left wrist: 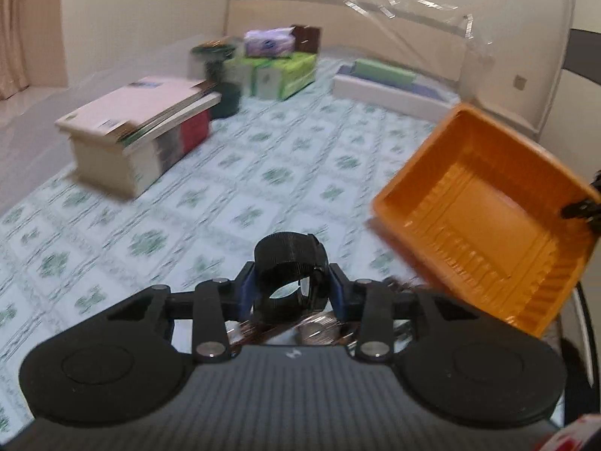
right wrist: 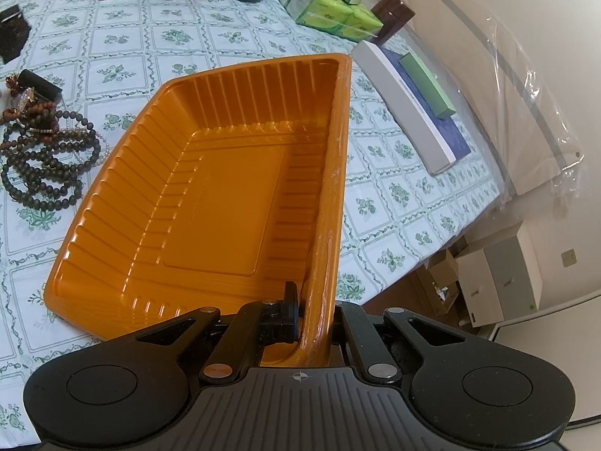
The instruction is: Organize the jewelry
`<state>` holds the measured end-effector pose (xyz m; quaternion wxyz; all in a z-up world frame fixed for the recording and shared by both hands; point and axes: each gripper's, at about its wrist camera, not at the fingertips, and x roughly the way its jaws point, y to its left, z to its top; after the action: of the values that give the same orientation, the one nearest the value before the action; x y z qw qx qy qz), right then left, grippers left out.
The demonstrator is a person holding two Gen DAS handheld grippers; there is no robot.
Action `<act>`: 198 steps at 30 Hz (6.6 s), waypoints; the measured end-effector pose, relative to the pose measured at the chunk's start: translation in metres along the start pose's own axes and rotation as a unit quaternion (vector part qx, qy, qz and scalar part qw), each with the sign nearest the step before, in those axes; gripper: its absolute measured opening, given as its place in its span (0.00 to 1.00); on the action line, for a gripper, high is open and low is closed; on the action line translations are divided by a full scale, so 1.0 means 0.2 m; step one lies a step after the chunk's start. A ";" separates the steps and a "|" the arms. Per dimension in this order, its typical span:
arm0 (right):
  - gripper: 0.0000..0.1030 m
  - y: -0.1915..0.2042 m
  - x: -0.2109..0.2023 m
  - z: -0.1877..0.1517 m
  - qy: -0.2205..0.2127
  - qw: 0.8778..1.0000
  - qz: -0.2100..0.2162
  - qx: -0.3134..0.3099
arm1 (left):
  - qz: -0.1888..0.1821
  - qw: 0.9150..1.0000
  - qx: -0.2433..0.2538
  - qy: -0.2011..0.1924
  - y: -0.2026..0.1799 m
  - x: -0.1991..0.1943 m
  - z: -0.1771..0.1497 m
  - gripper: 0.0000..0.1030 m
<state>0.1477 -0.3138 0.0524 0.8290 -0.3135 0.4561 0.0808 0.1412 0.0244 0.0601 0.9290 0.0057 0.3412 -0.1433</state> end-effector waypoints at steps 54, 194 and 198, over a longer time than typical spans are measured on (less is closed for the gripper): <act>0.03 0.00 0.02 -0.02 -0.002 1.000 0.005 -0.006 | 0.007 1.000 0.010 0.024 -0.21 0.06 -0.23 0.54; 0.03 0.00 0.02 -0.05 0.002 1.000 0.008 0.007 | 0.092 0.994 0.053 0.006 -0.07 0.08 -0.40 0.07; 0.03 0.00 0.01 -0.05 0.002 1.000 0.008 0.007 | 0.041 0.997 0.069 -0.016 -0.26 0.03 -0.33 0.07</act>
<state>0.1426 -0.3193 0.0464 0.8297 -0.3042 0.4604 0.0840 0.0910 -0.0196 0.0105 0.9368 0.0813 0.3153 -0.1281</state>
